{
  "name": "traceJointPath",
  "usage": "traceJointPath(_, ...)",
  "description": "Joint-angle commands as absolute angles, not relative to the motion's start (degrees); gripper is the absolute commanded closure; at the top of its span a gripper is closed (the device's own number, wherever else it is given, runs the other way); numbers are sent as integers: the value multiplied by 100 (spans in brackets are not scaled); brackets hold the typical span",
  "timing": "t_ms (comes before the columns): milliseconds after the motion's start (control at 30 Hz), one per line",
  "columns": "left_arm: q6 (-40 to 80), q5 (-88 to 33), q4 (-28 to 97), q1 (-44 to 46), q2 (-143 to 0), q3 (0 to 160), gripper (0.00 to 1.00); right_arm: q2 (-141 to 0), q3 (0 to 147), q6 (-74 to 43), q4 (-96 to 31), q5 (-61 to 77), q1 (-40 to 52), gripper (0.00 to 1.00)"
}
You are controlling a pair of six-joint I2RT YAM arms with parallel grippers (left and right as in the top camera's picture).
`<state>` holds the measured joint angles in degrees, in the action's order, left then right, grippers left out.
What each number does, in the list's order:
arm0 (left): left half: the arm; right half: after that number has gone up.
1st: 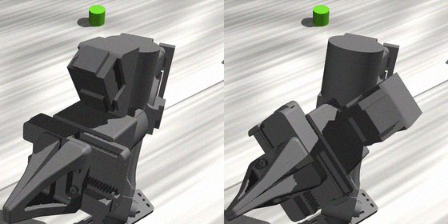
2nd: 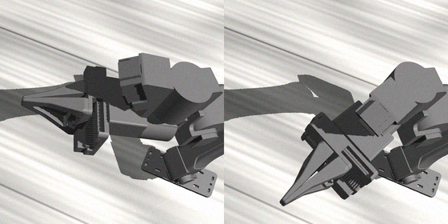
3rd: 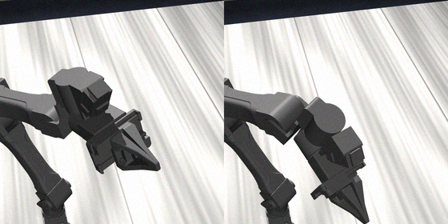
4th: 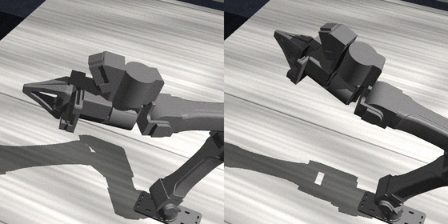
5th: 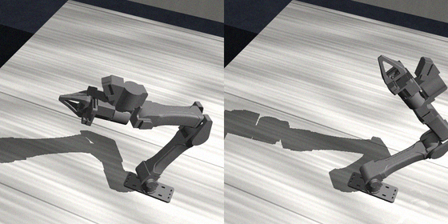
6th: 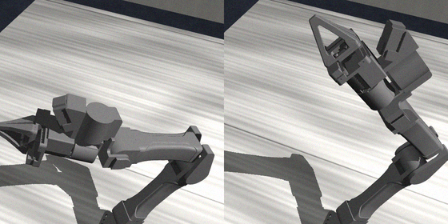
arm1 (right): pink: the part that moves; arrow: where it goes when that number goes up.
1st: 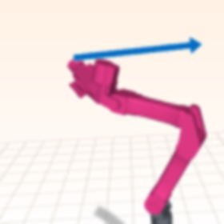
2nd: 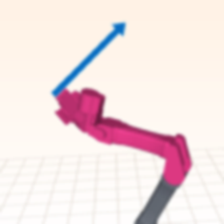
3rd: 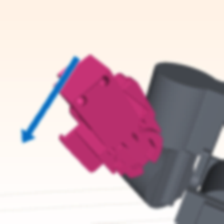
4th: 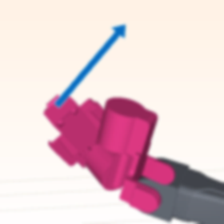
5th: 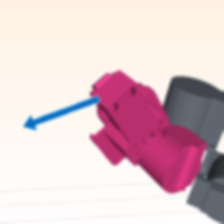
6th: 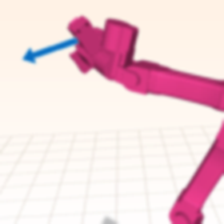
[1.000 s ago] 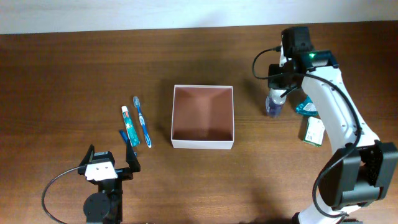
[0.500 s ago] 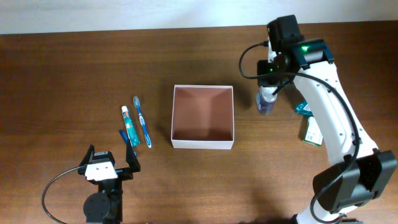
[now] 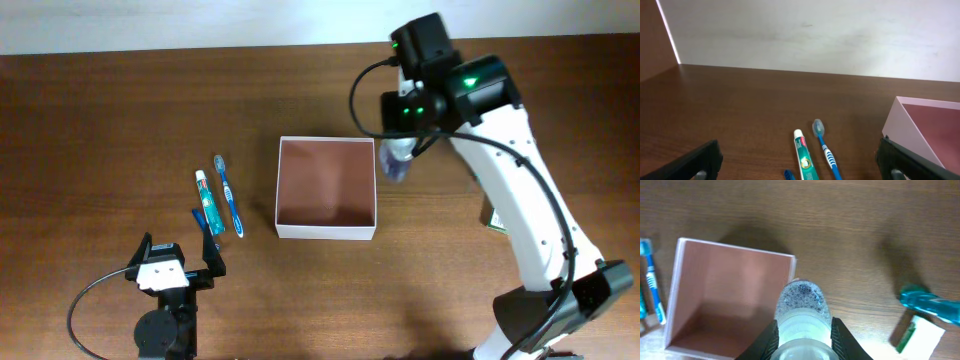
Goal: Pack container
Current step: 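Lift the soap bottle and carry it left over the box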
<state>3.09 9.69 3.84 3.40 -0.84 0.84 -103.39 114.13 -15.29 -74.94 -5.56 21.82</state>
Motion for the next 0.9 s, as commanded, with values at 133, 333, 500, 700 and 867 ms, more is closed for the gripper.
traceJointPath(133, 384, 1033, 373, 309, -34, 54, 0, -10110, 11598, -2071, -7380, -742, 2578, 73)
traceJointPath(333, 384, 1033, 373, 309, -34, 54, 1, -10208, 11566, -2526, -7216, -1120, 3006, 73)
traceJointPath(500, 384, 1033, 373, 309, -34, 54, 1, -10350, 11568, -2576, -7063, -1127, 3282, 73)
traceJointPath(700, 384, 1033, 373, 309, -34, 54, 1, -10565, 11561, -2764, -7094, -1273, 3336, 73)
traceJointPath(867, 384, 1033, 373, 309, -34, 54, 1, -10722, 11513, -2825, -7048, -1291, 3336, 73)
